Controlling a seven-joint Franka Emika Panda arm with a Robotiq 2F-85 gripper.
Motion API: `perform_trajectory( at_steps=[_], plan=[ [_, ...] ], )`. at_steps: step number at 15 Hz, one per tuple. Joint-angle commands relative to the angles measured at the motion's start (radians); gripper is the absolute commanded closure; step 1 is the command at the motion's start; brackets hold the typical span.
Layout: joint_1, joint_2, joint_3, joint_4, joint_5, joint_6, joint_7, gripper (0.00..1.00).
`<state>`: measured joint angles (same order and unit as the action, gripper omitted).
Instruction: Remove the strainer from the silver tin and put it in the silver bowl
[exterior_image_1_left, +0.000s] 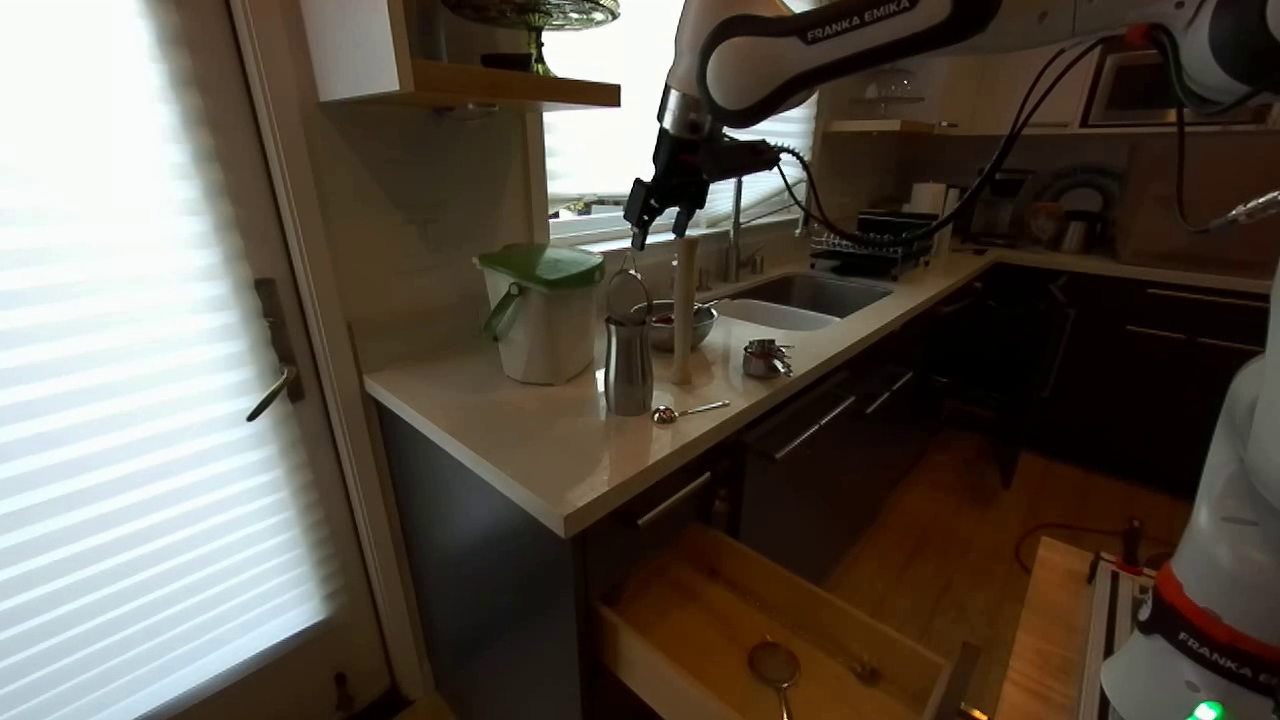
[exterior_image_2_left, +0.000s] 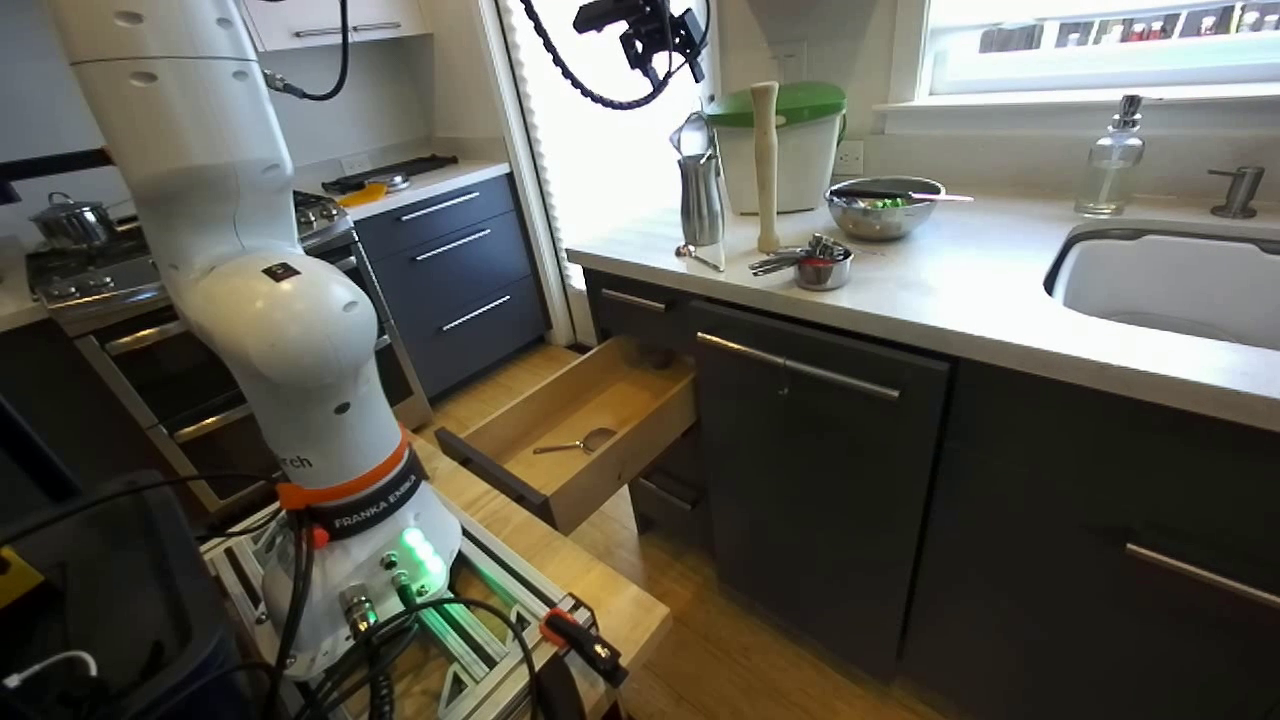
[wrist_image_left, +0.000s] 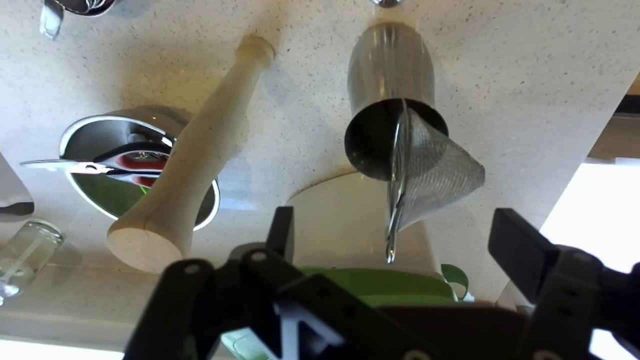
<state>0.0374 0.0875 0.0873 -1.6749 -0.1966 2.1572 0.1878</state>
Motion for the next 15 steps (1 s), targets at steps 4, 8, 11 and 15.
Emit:
perform_trajectory(
  at_steps=[4, 8, 11, 15],
  plan=[
    [0.014, 0.066, -0.015, 0.079, 0.043, -0.037, -0.018, 0.0],
    [0.003, 0.134, -0.019, 0.169, 0.158, -0.098, -0.052, 0.0],
    [0.006, 0.177, -0.029, 0.229, 0.183, -0.128, -0.042, 0.01],
    [0.002, 0.22, -0.037, 0.294, 0.199, -0.15, -0.045, 0.02]
  ],
)
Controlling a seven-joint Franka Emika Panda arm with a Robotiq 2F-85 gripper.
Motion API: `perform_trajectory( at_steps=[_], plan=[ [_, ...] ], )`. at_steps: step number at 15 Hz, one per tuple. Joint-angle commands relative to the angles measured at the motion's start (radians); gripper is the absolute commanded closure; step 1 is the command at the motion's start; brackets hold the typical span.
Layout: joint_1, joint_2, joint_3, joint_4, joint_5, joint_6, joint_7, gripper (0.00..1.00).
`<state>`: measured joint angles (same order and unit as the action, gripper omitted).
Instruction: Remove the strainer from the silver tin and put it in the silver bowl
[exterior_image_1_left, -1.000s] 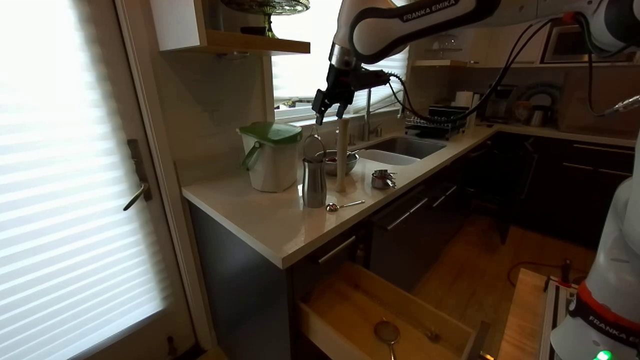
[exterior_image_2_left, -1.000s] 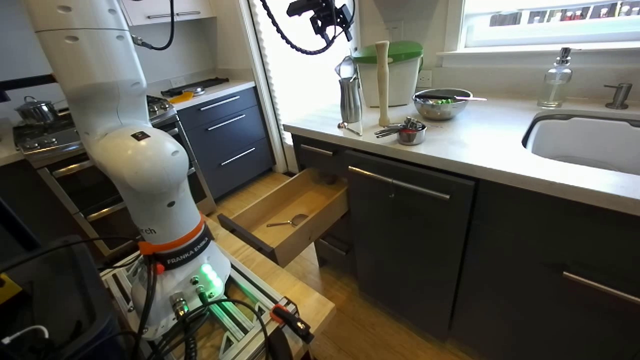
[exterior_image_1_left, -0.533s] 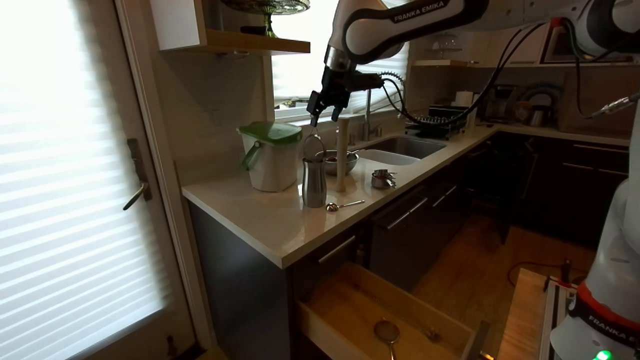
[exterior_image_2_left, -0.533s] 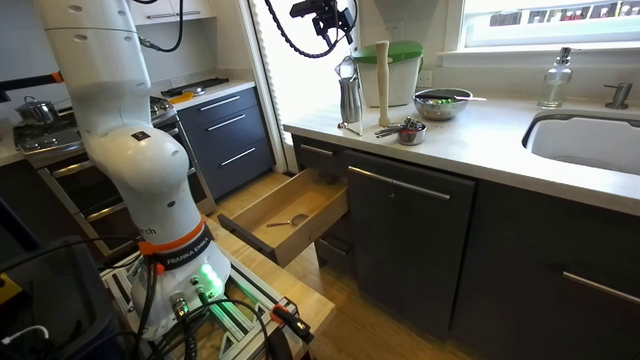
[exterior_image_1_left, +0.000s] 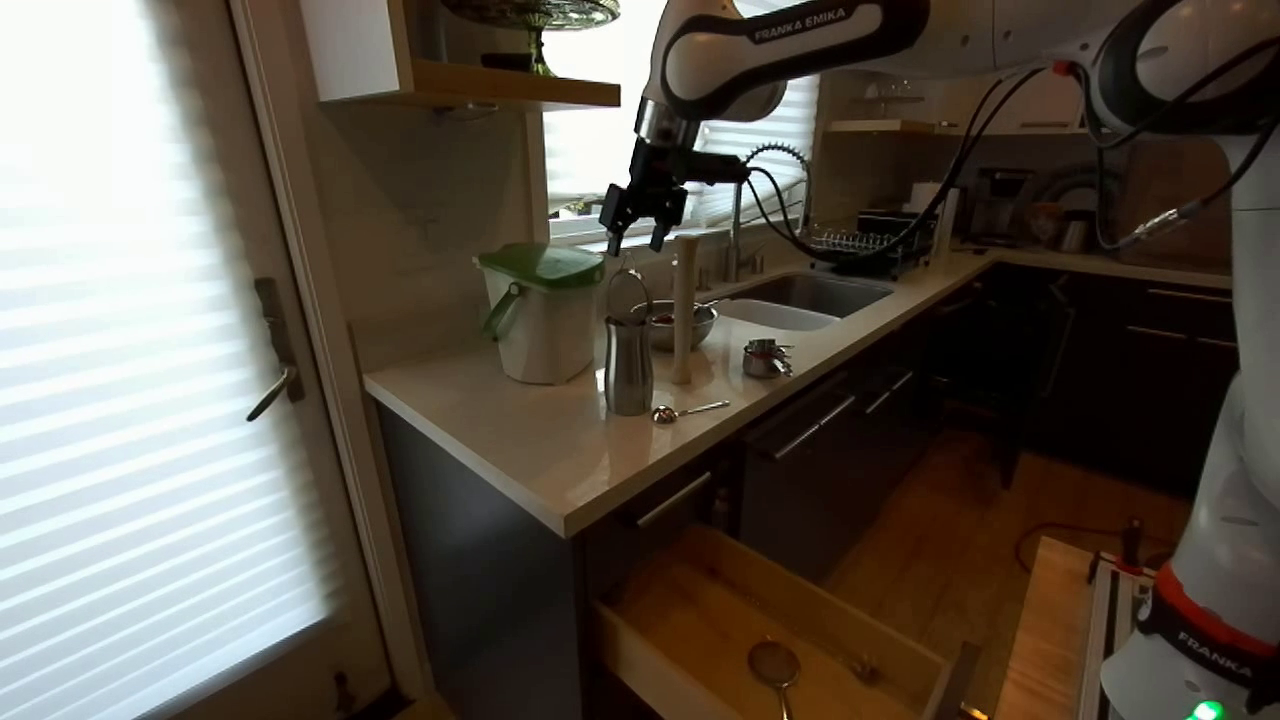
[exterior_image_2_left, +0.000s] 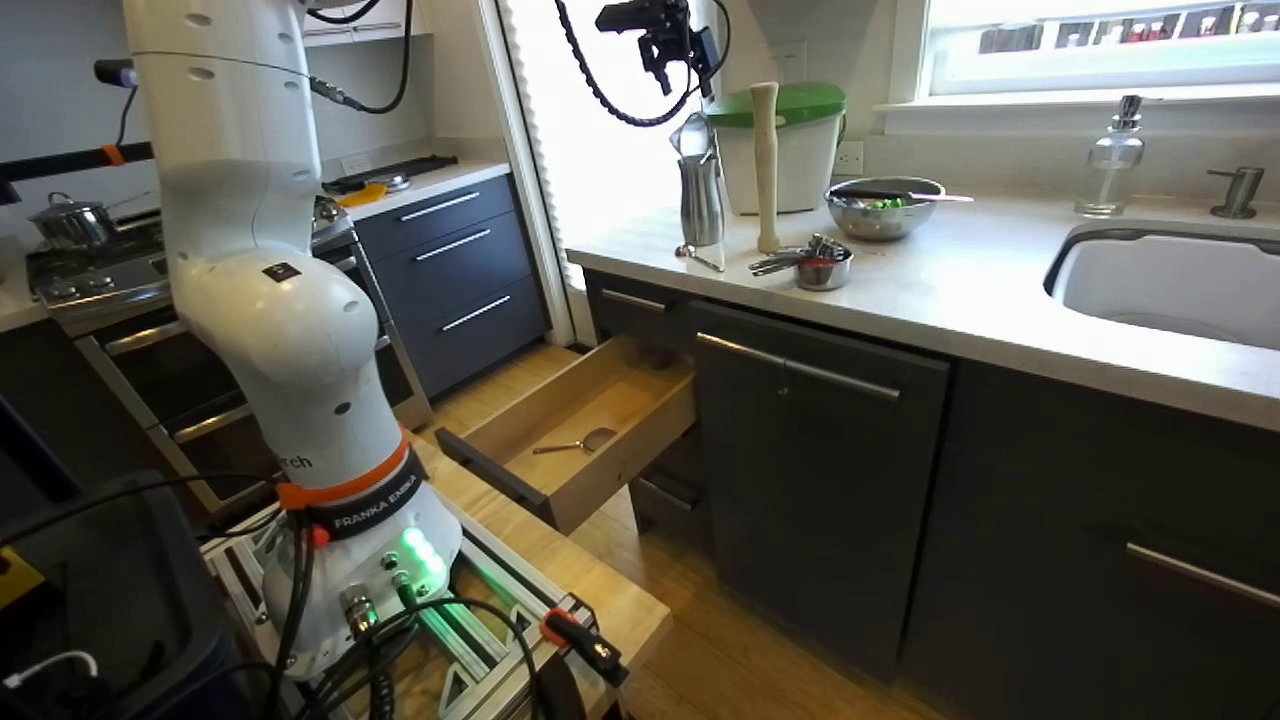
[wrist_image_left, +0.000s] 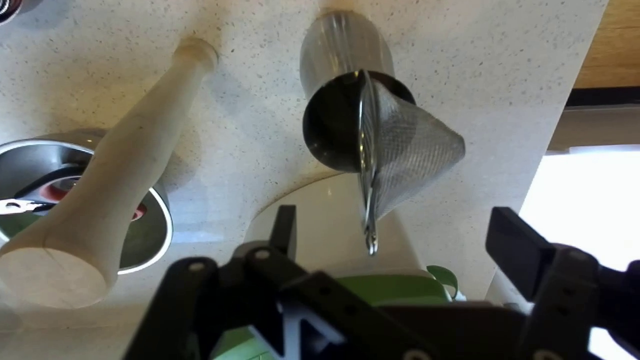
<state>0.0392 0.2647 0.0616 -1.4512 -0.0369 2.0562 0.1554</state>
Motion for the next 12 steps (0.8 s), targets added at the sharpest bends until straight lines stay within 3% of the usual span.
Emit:
perform_trajectory(
  at_steps=[1, 7, 12],
  plan=[
    [-0.002, 0.053, -0.01, 0.085, 0.054, -0.057, -0.015, 0.08],
    [-0.004, 0.094, -0.015, 0.148, 0.082, -0.082, -0.012, 0.58],
    [-0.004, 0.117, -0.021, 0.181, 0.079, -0.089, -0.011, 0.72]
  ],
)
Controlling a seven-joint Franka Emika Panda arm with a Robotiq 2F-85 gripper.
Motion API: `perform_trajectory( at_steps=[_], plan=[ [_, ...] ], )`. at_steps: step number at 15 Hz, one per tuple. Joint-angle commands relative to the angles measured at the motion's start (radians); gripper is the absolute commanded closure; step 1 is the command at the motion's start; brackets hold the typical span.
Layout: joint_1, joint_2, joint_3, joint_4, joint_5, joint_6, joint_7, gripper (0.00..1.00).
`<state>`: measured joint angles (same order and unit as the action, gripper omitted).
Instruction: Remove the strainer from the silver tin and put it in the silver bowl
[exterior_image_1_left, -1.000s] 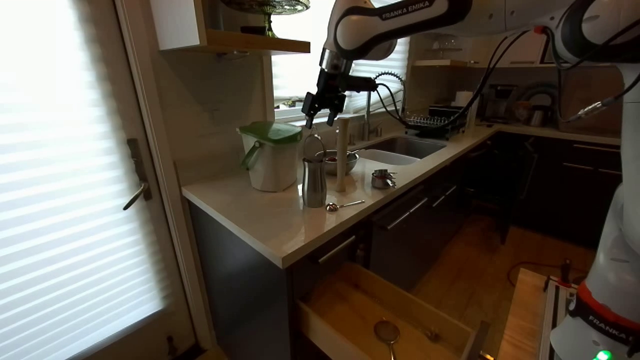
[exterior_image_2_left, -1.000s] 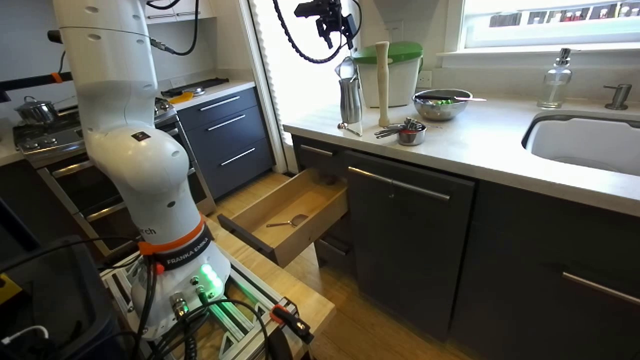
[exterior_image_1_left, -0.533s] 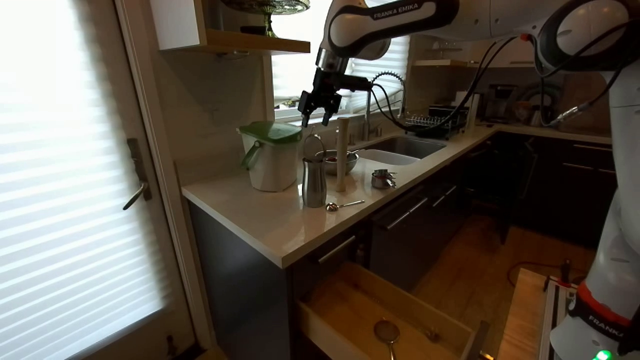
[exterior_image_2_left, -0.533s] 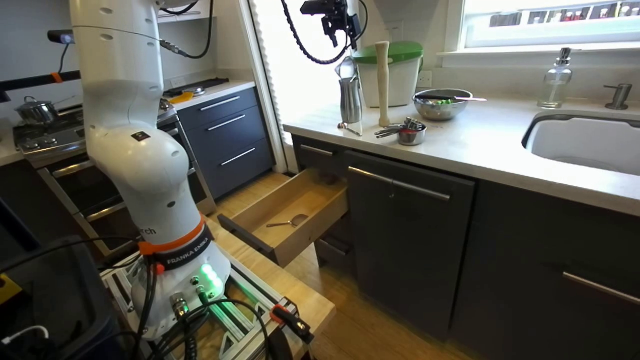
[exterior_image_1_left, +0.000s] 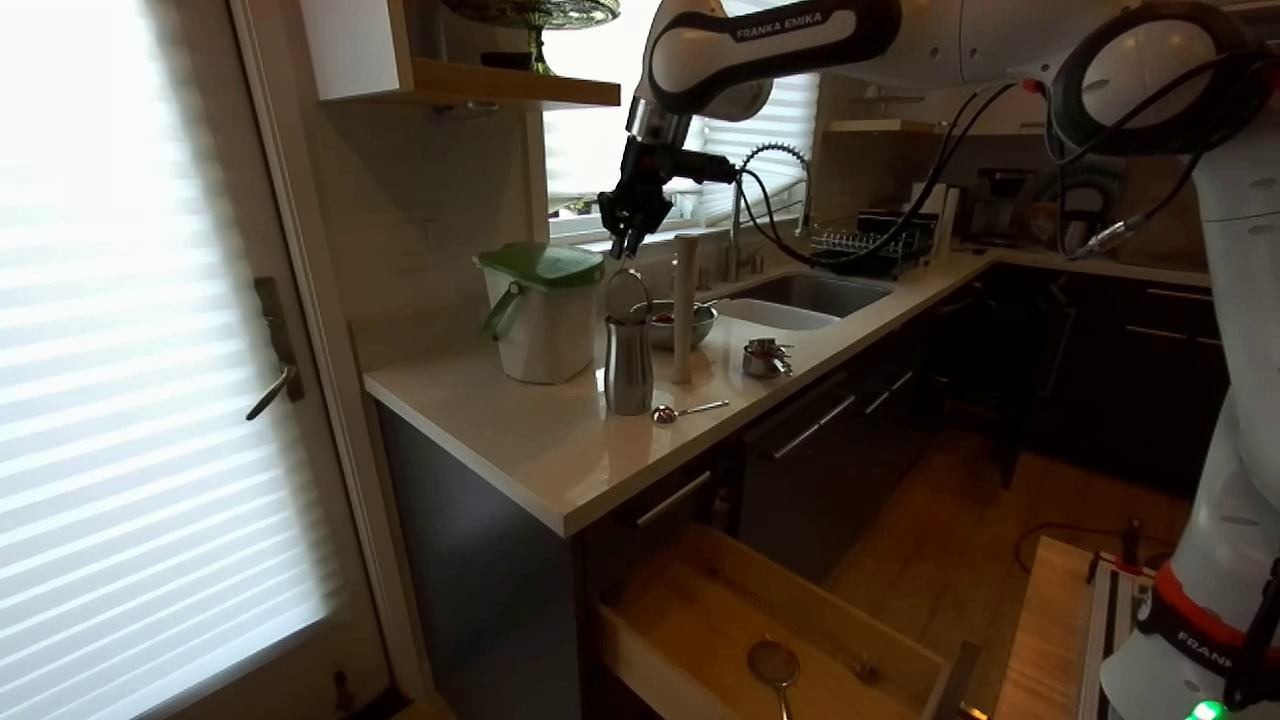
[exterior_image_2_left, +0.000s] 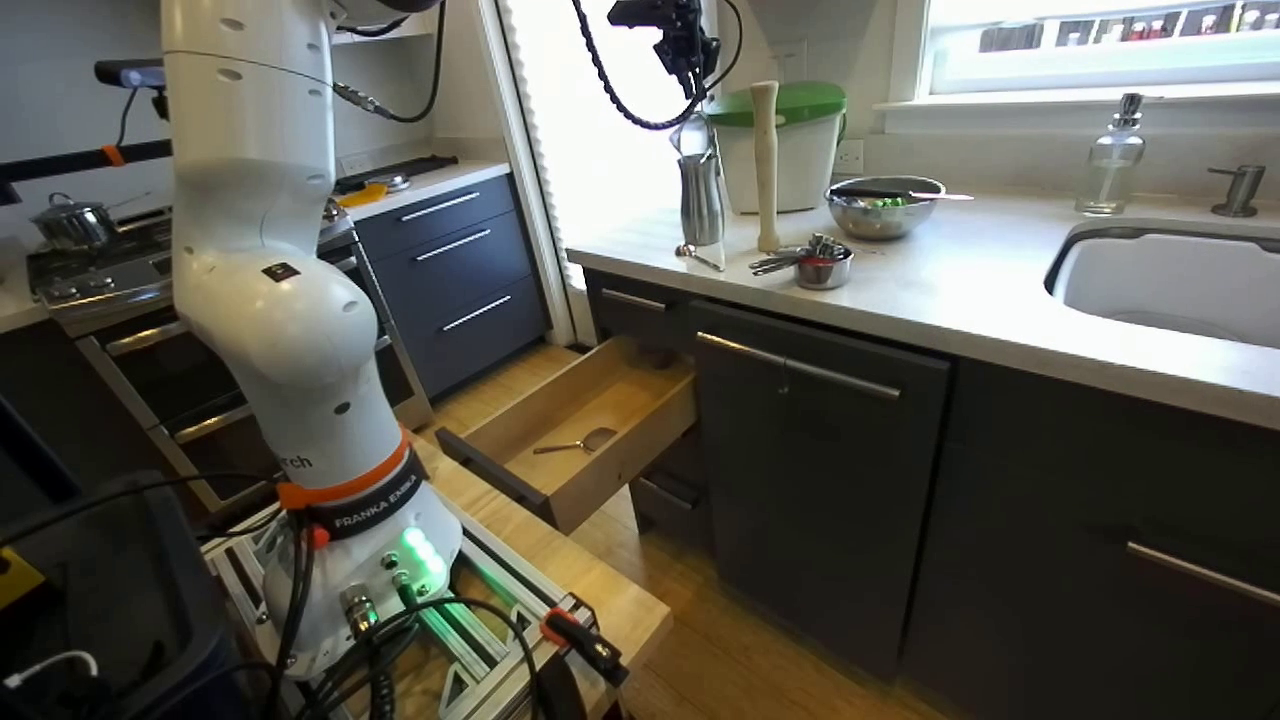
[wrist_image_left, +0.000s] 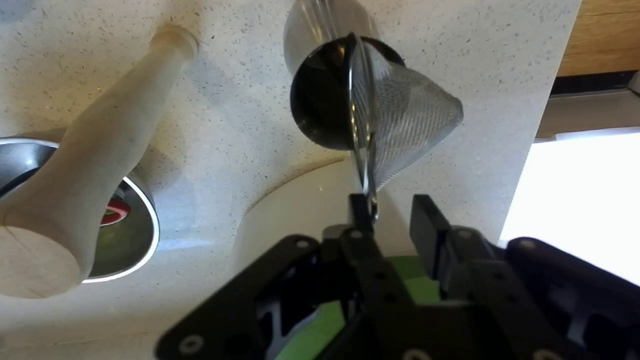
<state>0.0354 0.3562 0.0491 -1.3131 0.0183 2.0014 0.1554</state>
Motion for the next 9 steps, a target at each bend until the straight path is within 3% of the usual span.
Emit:
perform_trajectory(
  at_steps=[1, 3, 5, 7, 9],
  plan=[
    [0.0, 0.029, -0.009, 0.048, 0.023, -0.035, -0.011, 0.7],
    [0.0, 0.034, -0.011, 0.054, 0.019, -0.041, -0.013, 0.74],
    [-0.008, 0.037, -0.002, 0.056, 0.012, -0.041, -0.009, 0.91],
    [-0.008, 0.04, -0.002, 0.059, 0.011, -0.043, -0.01, 1.0],
    [-0.009, 0.042, -0.002, 0.061, 0.008, -0.046, -0.01, 1.0]
  ],
)
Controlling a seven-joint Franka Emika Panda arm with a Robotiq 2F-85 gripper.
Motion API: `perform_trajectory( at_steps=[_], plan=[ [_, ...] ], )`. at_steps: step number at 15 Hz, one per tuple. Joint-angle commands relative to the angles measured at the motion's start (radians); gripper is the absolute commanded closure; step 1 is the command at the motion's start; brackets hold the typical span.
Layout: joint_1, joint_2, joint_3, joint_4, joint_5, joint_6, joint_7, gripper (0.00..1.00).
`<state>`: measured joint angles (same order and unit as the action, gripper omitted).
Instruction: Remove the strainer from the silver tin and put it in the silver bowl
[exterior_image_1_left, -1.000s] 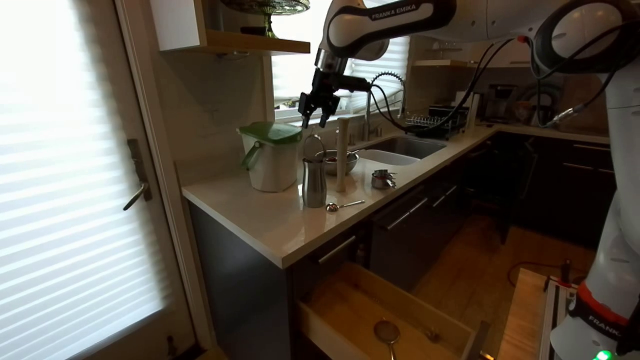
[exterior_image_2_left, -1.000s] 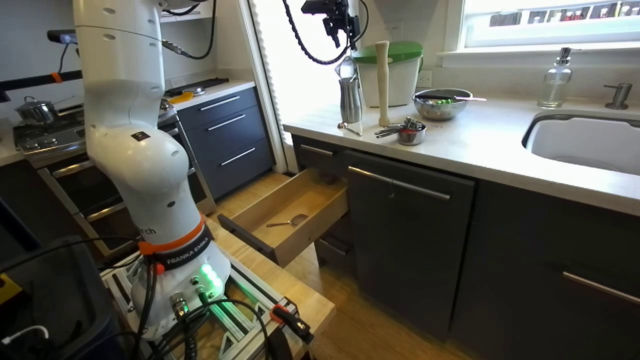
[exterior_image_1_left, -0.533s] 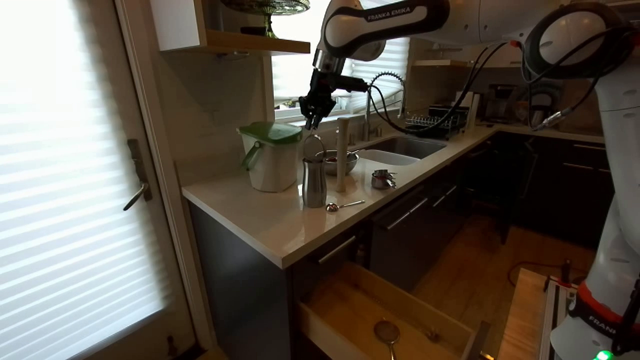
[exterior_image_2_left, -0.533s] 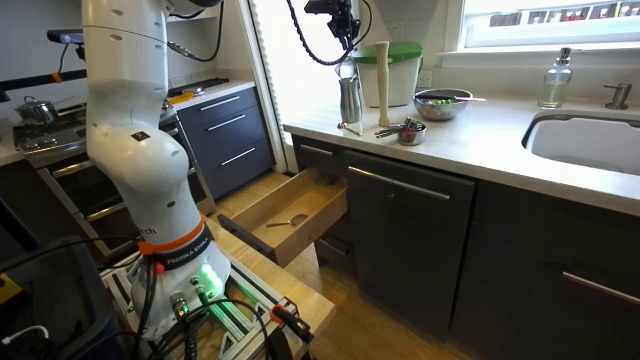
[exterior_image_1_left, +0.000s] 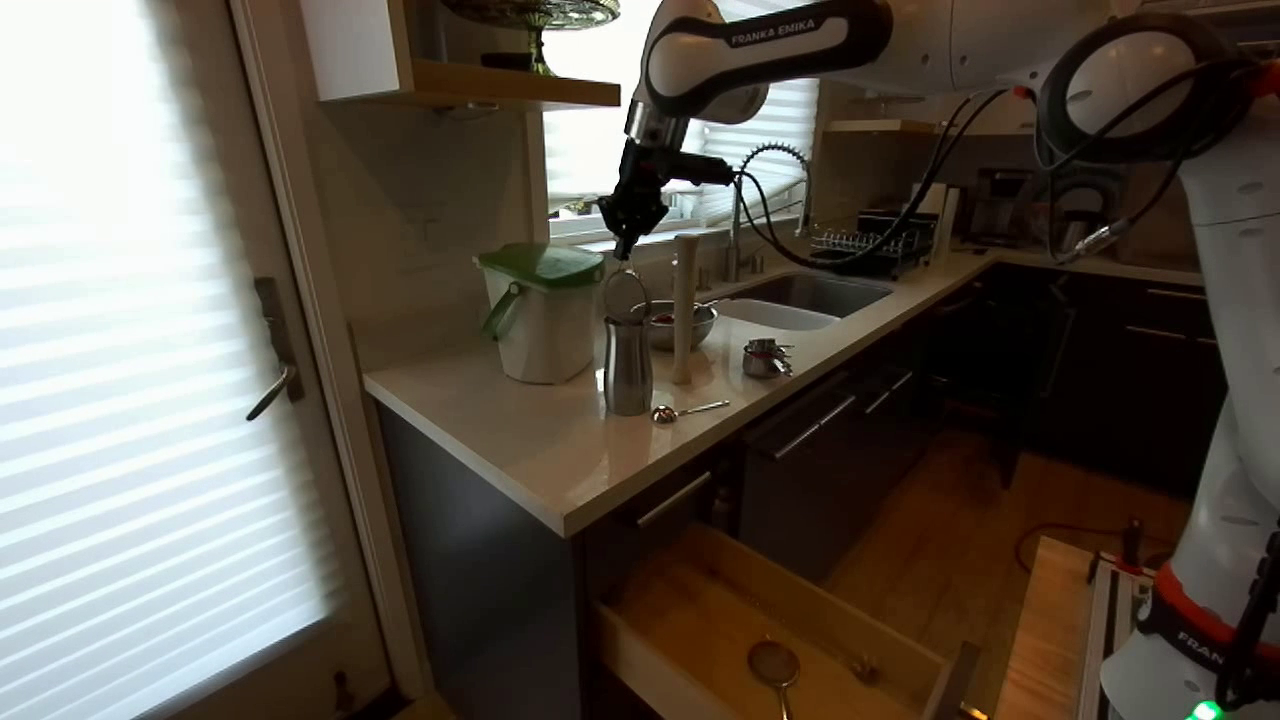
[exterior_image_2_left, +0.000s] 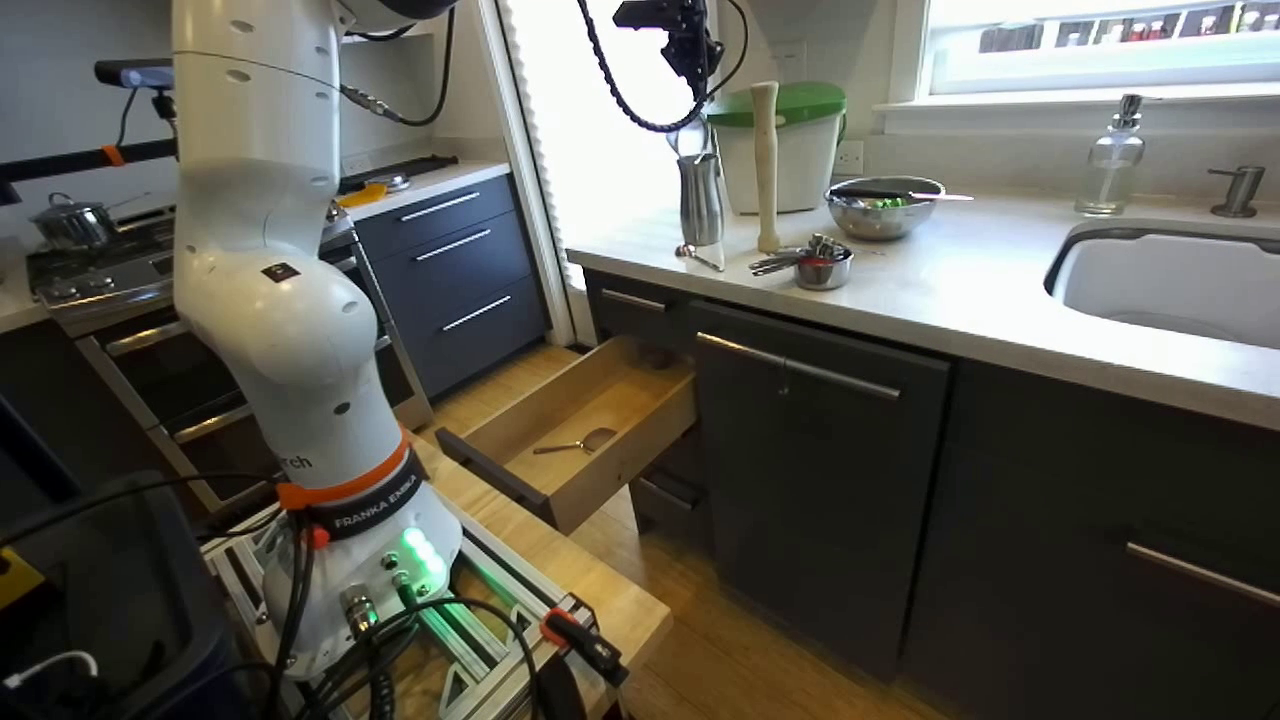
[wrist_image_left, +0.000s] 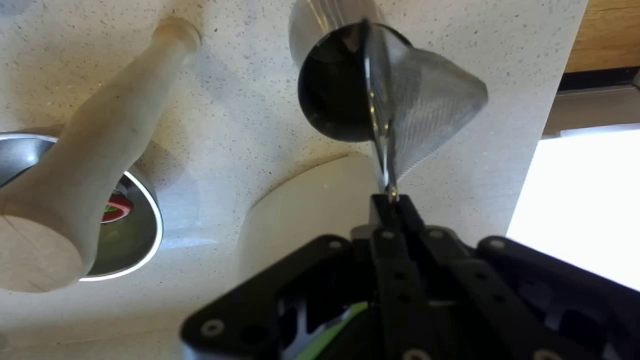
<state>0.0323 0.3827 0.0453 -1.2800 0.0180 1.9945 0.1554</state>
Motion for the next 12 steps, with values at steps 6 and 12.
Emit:
perform_trajectory(
  at_steps=[6, 12],
  plan=[
    [-0.007, 0.011, 0.0, 0.03, 0.003, -0.042, -0.012, 0.99],
    [-0.008, -0.002, 0.002, 0.041, 0.002, -0.044, -0.027, 0.99]
  ],
)
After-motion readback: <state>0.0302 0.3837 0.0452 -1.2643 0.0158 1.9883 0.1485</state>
